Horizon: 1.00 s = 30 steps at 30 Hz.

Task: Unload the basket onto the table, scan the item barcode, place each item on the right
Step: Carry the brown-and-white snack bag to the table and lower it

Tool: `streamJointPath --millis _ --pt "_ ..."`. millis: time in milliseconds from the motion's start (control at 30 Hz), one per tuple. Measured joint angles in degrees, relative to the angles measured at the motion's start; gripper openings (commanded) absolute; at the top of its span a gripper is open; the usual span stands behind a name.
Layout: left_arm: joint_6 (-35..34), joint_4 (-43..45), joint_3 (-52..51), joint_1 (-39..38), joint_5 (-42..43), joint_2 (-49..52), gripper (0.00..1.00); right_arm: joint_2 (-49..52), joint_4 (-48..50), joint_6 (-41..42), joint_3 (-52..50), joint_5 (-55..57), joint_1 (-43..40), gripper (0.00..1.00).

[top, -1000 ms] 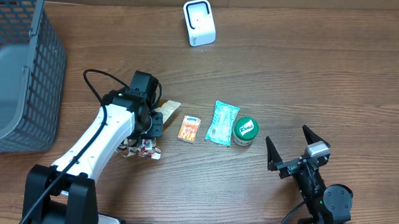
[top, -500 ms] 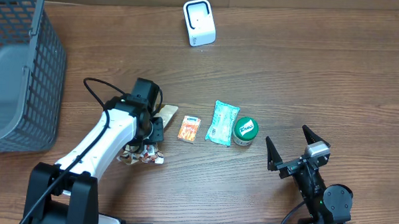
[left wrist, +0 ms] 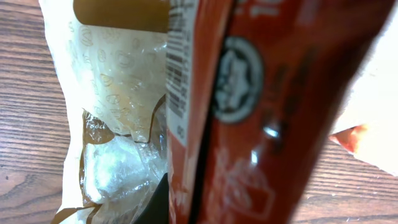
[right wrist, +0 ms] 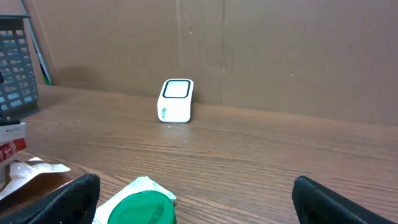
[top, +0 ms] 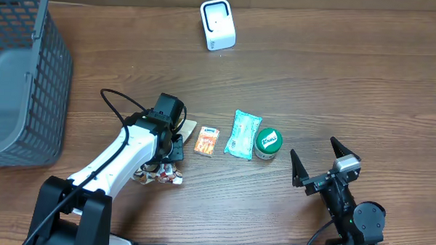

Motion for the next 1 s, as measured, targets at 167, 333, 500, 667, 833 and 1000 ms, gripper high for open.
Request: streamJointPath --millis 167,333,500,667,833,1000 --pt "-0.70 0.00 0.00 0.00 -0.04 0.00 0.04 0.00 0.00 0.00 0.00 0.04 0.00 1.00" --pt "-1.27 -0.04 0.00 0.00 -0.04 0.00 0.04 0.00 0.00 -0.02 0.00 0.02 0.00 1.00" --pt "-1.29 0.09 0.00 0.00 -0.20 0.00 0.08 0.00 0.00 -0.04 0.00 0.00 0.00 1.00" --pt "-1.36 1.11 -0.02 0.00 -0.22 0.00 0.47 0.00 0.00 -0.04 0.00 0.02 0.00 1.00" --pt "-1.53 1.53 -0.02 0.00 -0.28 0.00 0.78 0.00 0.00 -0.02 0.00 0.00 0.00 1.00" --pt "-1.73 1.55 -0.02 0.00 -0.44 0.00 0.93 0.00 -0.02 -0.04 0.00 0.02 0.00 1.00"
